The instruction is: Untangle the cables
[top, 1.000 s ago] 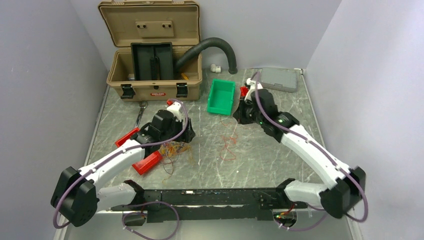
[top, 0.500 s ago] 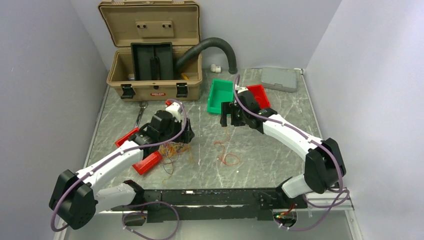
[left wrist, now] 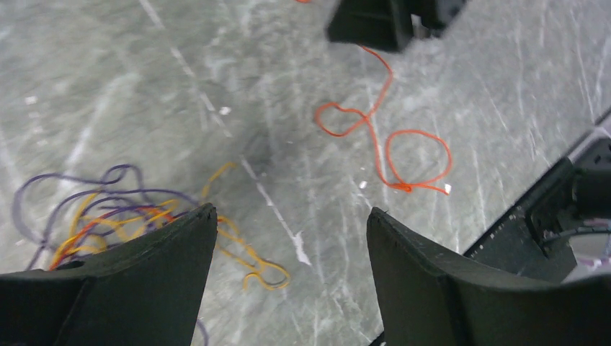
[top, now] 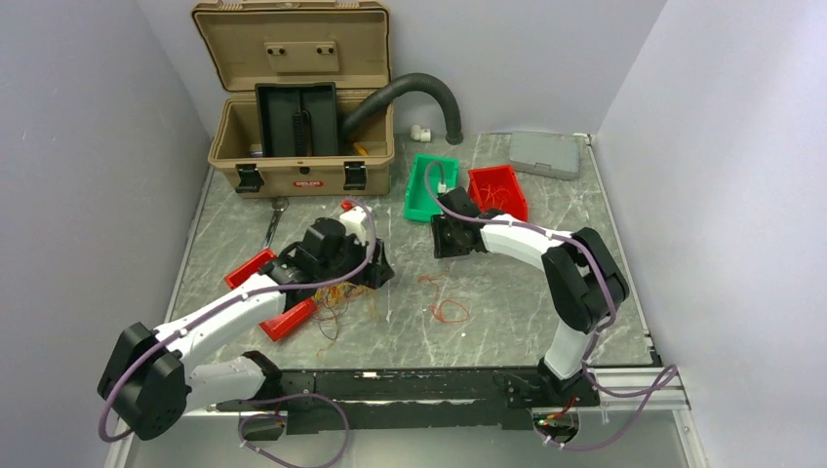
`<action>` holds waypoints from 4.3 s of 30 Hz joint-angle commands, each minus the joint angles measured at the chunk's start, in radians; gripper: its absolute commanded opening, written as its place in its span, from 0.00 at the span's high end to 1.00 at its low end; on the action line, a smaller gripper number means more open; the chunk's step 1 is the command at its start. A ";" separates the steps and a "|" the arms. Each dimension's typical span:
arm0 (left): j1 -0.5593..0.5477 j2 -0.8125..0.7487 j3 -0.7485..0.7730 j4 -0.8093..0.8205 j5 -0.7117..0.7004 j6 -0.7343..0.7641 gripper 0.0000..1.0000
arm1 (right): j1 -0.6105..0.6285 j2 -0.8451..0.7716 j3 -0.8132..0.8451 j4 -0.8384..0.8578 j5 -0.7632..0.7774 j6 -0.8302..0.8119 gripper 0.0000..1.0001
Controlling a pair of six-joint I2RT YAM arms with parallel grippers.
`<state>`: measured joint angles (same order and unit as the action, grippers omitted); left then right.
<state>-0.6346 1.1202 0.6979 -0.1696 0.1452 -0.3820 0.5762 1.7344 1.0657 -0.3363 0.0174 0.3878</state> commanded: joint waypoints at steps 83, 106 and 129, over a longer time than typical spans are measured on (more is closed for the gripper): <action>-0.094 0.096 0.105 -0.091 -0.281 -0.003 0.77 | 0.318 -0.165 -0.301 -0.026 0.070 -0.014 0.98; -0.032 -0.113 0.078 -0.158 -0.263 -0.014 0.75 | 0.048 -0.351 0.206 -0.153 -0.107 -0.077 1.00; -0.031 -0.127 0.071 -0.166 -0.256 -0.016 0.75 | -0.397 -0.175 0.728 -0.270 -0.186 -0.121 1.00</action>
<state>-0.6689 0.9920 0.7609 -0.3504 -0.1276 -0.4023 0.1989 1.5383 1.6901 -0.5880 -0.1406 0.2787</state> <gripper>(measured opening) 0.252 0.009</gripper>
